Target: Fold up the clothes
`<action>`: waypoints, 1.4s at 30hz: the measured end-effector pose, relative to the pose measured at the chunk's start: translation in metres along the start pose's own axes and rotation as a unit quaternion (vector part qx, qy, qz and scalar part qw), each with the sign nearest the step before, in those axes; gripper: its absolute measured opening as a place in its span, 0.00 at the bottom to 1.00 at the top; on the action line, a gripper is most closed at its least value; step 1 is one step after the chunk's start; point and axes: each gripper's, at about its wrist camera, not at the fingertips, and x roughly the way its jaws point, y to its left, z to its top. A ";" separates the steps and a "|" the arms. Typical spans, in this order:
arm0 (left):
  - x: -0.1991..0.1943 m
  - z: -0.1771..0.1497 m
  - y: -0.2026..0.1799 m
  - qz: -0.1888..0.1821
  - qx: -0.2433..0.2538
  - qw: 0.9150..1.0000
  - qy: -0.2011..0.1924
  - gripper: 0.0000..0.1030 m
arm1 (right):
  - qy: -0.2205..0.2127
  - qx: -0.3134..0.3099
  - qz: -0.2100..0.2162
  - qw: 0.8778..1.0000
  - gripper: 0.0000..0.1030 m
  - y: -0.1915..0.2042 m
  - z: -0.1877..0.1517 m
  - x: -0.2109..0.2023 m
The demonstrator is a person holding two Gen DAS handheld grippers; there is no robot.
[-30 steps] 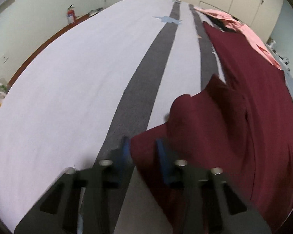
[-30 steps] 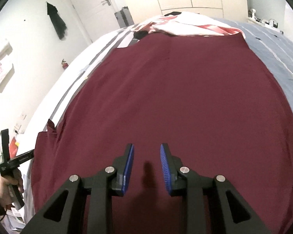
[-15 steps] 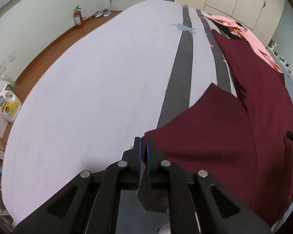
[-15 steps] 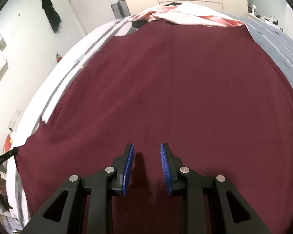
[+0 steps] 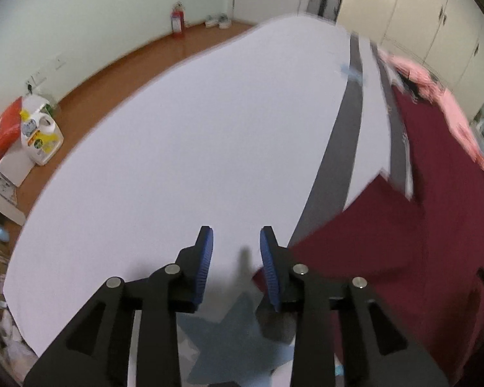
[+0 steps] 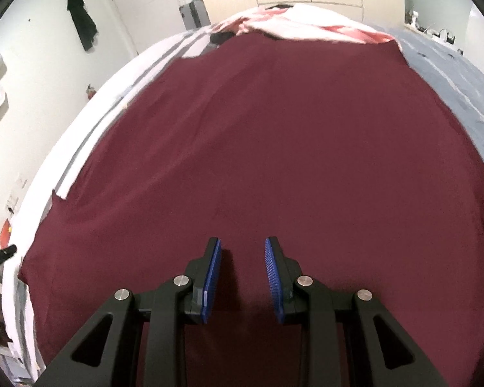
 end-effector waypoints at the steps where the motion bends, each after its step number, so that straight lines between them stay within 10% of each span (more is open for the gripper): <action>1: -0.006 0.001 -0.007 -0.010 0.008 1.000 -0.008 0.27 | -0.005 0.002 -0.001 1.000 0.25 -0.004 0.001 -0.004; 9: 0.025 -0.019 -0.067 -0.032 0.125 0.991 0.036 0.27 | -0.005 0.014 -0.013 1.000 0.25 -0.033 -0.005 -0.022; 23: 0.103 0.038 -0.140 -0.115 0.222 0.966 0.063 0.26 | -0.013 0.020 -0.003 1.000 0.25 -0.037 -0.004 -0.025; 28: 0.107 0.034 -0.159 -0.119 0.271 0.954 0.054 0.06 | -0.008 0.022 0.001 1.000 0.25 -0.035 -0.003 -0.020; 38: 0.113 0.061 -0.186 -0.144 0.269 0.952 0.035 0.03 | -0.005 0.022 0.001 1.000 0.25 -0.032 -0.002 -0.015; 42: 0.118 0.078 -0.179 -0.121 0.234 0.965 0.022 0.04 | -0.005 0.021 0.001 1.000 0.25 -0.032 -0.002 -0.013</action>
